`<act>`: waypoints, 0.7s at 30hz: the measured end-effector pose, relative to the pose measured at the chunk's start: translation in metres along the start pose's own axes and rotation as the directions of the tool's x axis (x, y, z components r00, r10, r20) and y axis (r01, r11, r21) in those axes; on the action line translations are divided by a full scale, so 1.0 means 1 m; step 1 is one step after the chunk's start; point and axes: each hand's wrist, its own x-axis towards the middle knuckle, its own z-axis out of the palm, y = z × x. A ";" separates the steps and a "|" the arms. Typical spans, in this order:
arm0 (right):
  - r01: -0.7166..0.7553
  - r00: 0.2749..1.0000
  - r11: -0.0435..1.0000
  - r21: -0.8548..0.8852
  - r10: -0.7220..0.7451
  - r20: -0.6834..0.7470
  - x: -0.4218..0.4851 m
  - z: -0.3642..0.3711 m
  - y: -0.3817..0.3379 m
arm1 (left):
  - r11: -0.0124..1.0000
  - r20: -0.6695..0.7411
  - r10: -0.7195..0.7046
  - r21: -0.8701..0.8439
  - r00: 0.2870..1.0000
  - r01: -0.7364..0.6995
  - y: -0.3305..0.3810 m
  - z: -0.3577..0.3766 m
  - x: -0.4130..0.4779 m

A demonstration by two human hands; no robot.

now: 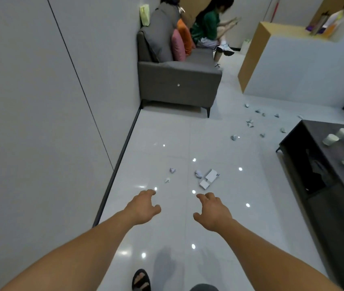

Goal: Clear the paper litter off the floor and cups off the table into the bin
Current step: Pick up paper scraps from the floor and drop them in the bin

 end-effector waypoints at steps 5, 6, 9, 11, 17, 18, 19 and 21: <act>-0.053 0.999 0.998 0.039 0.052 0.012 0.046 -0.028 0.008 | 0.998 0.049 0.029 0.048 0.998 -0.032 0.022 -0.032 0.065; -0.054 0.998 0.998 0.043 0.053 0.019 0.058 -0.032 0.011 | 0.998 0.062 0.032 0.047 0.998 -0.035 0.027 -0.036 0.079; -0.039 0.999 0.998 0.043 0.038 0.021 0.101 -0.050 0.022 | 0.998 0.076 0.039 0.039 0.996 -0.042 0.044 -0.045 0.124; -0.021 0.999 0.999 0.033 0.020 0.032 0.135 -0.064 0.030 | 0.999 0.074 0.023 0.028 0.997 -0.025 0.056 -0.049 0.153; 0.040 0.998 0.999 0.026 -0.042 0.054 0.243 -0.113 0.044 | 0.998 0.078 -0.065 -0.008 0.995 0.065 0.078 -0.071 0.228; 0.053 0.997 0.998 0.017 -0.054 0.062 0.259 -0.120 0.045 | 0.997 0.074 -0.072 -0.019 0.995 0.074 0.080 -0.075 0.240; 0.064 0.995 0.998 0.012 -0.064 0.070 0.273 -0.125 0.045 | 0.996 0.071 -0.075 -0.032 0.995 0.078 0.081 -0.078 0.251; 0.077 0.993 0.997 0.006 -0.077 0.093 0.300 -0.134 0.044 | 0.994 0.073 -0.086 -0.058 0.994 0.091 0.082 -0.085 0.273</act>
